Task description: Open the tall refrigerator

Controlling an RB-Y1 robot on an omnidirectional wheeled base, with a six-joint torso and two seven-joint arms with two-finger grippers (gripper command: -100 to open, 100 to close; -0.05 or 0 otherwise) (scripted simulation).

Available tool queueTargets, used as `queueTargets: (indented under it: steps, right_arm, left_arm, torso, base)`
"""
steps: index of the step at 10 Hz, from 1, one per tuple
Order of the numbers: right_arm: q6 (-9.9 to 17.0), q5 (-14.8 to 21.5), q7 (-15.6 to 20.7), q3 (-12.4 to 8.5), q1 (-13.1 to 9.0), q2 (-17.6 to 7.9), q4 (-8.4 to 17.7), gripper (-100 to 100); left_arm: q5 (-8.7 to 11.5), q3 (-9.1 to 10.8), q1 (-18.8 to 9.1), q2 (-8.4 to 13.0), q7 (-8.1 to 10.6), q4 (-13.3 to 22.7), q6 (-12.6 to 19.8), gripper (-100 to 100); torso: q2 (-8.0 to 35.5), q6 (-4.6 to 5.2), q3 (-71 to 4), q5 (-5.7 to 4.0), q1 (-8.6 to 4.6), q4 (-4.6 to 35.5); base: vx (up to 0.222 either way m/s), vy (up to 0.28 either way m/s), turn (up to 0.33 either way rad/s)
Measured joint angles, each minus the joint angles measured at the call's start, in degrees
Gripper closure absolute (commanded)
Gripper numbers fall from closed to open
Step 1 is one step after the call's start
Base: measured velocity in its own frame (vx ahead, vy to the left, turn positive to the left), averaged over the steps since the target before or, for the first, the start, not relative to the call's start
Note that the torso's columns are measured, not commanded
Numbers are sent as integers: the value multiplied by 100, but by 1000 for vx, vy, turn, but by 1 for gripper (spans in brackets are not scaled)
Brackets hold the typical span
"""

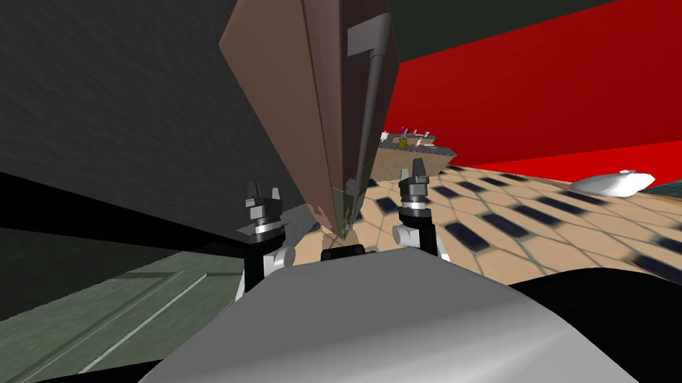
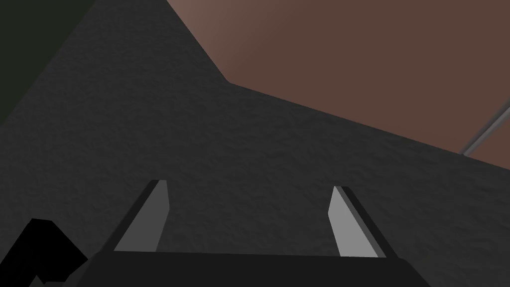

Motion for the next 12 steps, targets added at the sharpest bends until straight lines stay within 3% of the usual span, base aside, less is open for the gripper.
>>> queueTargets:
  steps: [2, 9, 10, 12]
  right_arm:
    - [0, 0, 0, 0, 0, 0, 0, 0]
    - [-1, 0, 0, 0, 0, 0, -2, 0]
    - [-1, 0, 0, 0, 0, 0, -2, 0]
    - [0, 0, 0, 0, 0, 0, 1, 0]
  left_arm:
    - [0, 0, 0, 0, 0, 0, 0, 0]
    - [0, 0, 0, 0, 0, -2, -1, 0]
    - [0, 0, 0, 0, 0, -2, -1, -100]
    - [21, 6, -32, 266, 30, -44, 123, -100]
  torso:
    - [597, 0, -1200, 0, 0, 600]
    - [3539, 0, -7073, 0, 0, 3537]
    - [3962, 0, -7919, 0, 0, 3960]
    - [4209, 0, -8425, -1, -3, 4205]
  base:
    - [0, 0, 0]
    - [0, 0, 0]
    - [5, -9, -34]
    - [-1, -22, -61]
